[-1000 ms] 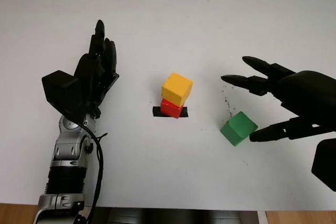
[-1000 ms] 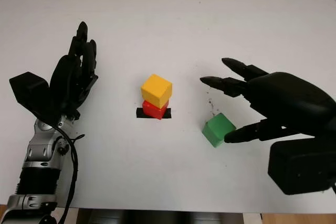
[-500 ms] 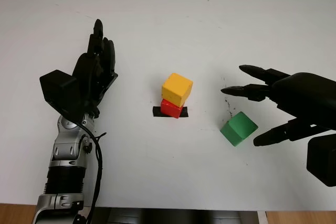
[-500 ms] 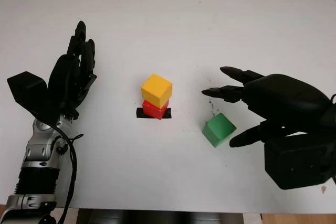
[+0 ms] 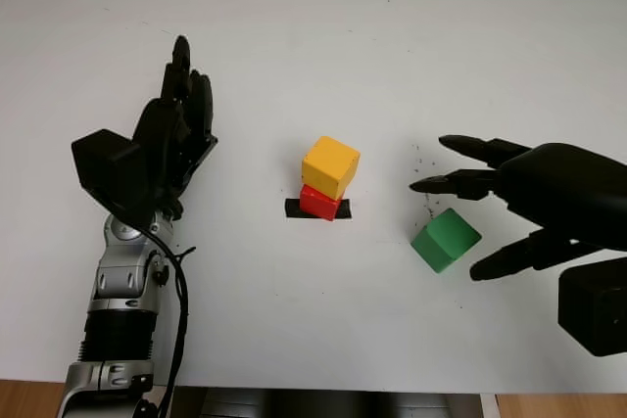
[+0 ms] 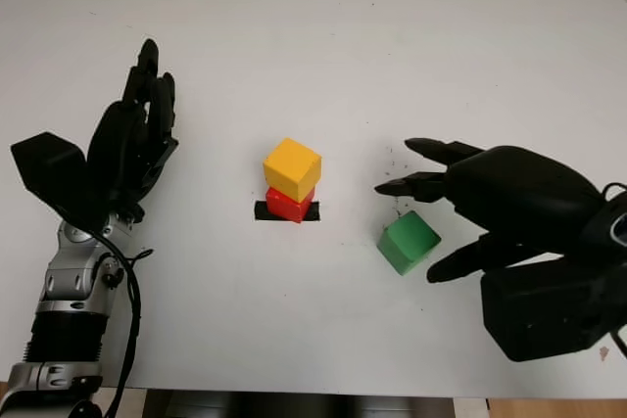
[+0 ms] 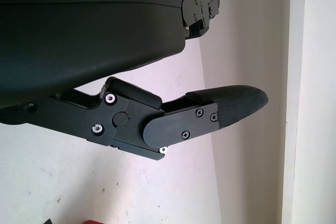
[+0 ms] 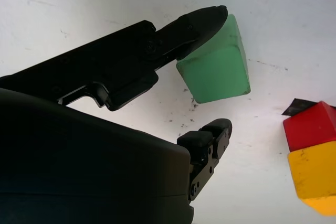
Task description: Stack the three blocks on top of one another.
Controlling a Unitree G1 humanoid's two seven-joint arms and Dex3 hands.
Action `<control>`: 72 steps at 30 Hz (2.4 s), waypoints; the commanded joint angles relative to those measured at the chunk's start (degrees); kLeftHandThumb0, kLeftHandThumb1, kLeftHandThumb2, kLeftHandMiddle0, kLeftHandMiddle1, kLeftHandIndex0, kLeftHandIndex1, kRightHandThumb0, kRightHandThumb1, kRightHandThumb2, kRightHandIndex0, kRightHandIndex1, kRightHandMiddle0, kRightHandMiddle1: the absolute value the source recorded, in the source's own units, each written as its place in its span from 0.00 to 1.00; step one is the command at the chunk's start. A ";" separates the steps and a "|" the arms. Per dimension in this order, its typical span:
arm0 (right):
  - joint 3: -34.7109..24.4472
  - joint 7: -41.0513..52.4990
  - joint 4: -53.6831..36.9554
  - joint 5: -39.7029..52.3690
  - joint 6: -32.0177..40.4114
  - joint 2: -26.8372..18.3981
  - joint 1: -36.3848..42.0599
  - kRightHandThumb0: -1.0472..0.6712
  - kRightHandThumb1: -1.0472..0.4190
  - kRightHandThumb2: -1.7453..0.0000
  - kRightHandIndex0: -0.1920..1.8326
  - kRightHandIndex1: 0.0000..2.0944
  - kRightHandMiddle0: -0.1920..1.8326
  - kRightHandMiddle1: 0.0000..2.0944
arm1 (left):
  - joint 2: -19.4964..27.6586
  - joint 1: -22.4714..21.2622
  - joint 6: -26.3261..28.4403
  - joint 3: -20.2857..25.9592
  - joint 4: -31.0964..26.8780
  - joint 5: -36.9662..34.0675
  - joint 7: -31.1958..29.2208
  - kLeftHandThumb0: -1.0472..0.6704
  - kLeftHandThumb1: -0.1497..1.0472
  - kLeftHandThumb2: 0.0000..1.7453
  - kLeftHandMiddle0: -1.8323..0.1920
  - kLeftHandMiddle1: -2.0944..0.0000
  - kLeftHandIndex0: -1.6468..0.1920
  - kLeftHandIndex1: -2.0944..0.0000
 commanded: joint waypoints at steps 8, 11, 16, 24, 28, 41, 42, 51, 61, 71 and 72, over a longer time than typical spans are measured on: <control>1.46 -2.18 2.32 -1.04 -3.98 0.12 0.84 0.27 0.11 0.97 0.16 0.04 0.35 0.15 | 0.69 -0.94 0.50 0.30 -0.45 -0.07 -0.30 0.16 1.00 0.38 1.00 0.97 0.99 0.98; 1.72 -3.24 3.43 -1.31 -5.85 0.29 0.81 0.27 0.11 0.97 0.17 0.04 0.33 0.23 | 0.75 -0.98 0.35 0.38 -0.35 -0.14 -0.43 0.16 1.00 0.38 1.00 0.97 0.99 0.98; 1.91 -5.22 4.78 -1.59 -8.07 0.63 0.63 0.27 0.09 0.97 0.20 0.04 0.29 0.38 | 1.00 -0.98 0.48 0.33 -0.39 0.01 -0.47 0.16 1.00 0.38 1.00 0.97 0.99 0.98; 1.96 -9.39 7.07 -2.95 -12.23 0.94 0.10 0.34 0.11 0.97 0.25 0.05 0.37 0.47 | 1.10 -0.99 0.37 0.00 -0.23 0.47 -0.30 0.16 1.00 0.38 0.99 0.97 1.00 0.98; 2.08 -11.55 8.32 -3.42 -13.98 1.37 -0.45 0.37 0.11 0.97 0.28 0.05 0.38 0.58 | 0.95 -1.02 0.52 0.06 -0.13 0.33 -0.43 0.17 1.00 0.38 1.00 0.97 1.00 0.98; 2.78 -11.81 9.58 -3.57 -12.47 1.48 -1.99 0.37 0.11 0.97 0.29 0.04 0.37 0.61 | 0.93 -1.10 0.03 -0.23 0.00 0.84 -0.25 0.17 1.00 0.38 1.00 0.97 1.00 0.98; 2.64 -10.70 8.72 -2.97 -10.51 1.47 -2.35 0.37 0.11 0.97 0.29 0.04 0.37 0.61 | 0.93 -1.08 0.06 -0.22 -0.02 0.81 -0.24 0.17 1.00 0.38 1.00 0.97 1.00 0.98; 2.47 -1.77 5.90 6.56 5.41 1.37 -11.92 0.38 0.12 0.97 0.29 0.04 0.37 0.61 | 0.70 -1.09 -0.39 -0.39 0.11 0.93 -0.09 0.17 1.00 0.38 1.00 0.98 1.00 0.98; 6.20 5.67 11.45 14.18 15.51 3.25 -30.37 0.40 0.14 0.97 0.30 0.04 0.40 0.57 | 0.37 -0.96 -0.57 -0.67 0.08 1.33 0.58 0.18 1.00 0.38 0.99 0.97 0.99 0.98; 12.39 8.52 19.64 13.96 16.51 6.91 -43.38 0.38 0.12 0.97 0.29 0.03 0.37 0.64 | 0.09 -0.84 -0.39 -0.58 -0.01 1.39 0.97 0.18 1.00 0.38 0.99 0.97 0.99 0.98; 12.85 8.99 20.77 14.25 16.05 7.42 -44.56 0.38 0.12 0.97 0.29 0.03 0.38 0.65 | 0.10 -0.80 -0.26 -0.59 -0.16 1.38 0.99 0.18 1.00 0.38 0.99 0.97 0.99 0.98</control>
